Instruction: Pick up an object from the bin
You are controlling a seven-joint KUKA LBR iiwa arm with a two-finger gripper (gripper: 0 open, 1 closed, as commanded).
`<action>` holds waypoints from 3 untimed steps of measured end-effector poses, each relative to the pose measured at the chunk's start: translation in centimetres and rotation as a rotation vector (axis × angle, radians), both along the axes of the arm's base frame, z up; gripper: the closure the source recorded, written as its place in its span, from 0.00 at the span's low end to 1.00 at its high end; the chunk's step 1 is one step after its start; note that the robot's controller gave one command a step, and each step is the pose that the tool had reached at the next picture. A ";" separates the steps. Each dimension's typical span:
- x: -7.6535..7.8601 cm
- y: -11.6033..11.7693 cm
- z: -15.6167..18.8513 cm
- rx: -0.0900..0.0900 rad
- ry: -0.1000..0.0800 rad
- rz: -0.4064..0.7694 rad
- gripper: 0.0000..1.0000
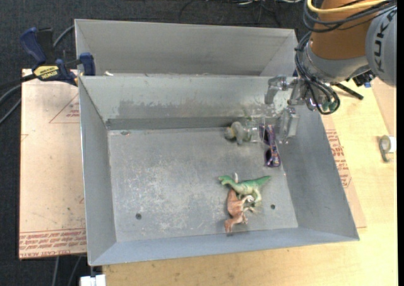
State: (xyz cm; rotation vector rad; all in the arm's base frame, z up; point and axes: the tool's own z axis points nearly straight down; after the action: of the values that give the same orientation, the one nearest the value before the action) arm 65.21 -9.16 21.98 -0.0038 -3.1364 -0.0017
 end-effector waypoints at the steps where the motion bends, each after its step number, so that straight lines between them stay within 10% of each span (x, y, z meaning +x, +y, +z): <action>1: 0.1 0.1 0.6 -0.001 -0.008 0.003 0.00; 2: -7.9 4.6 -15.0 0.001 0.016 -0.102 0.00; 3: -8.8 4.6 -6.0 0.000 -0.009 -0.138 0.00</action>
Offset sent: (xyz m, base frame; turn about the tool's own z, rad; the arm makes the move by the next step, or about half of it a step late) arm -0.0762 0.0452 -0.1498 0.1054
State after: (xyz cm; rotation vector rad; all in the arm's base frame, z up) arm 56.41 -4.52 16.03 -0.2210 -3.1381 -0.0015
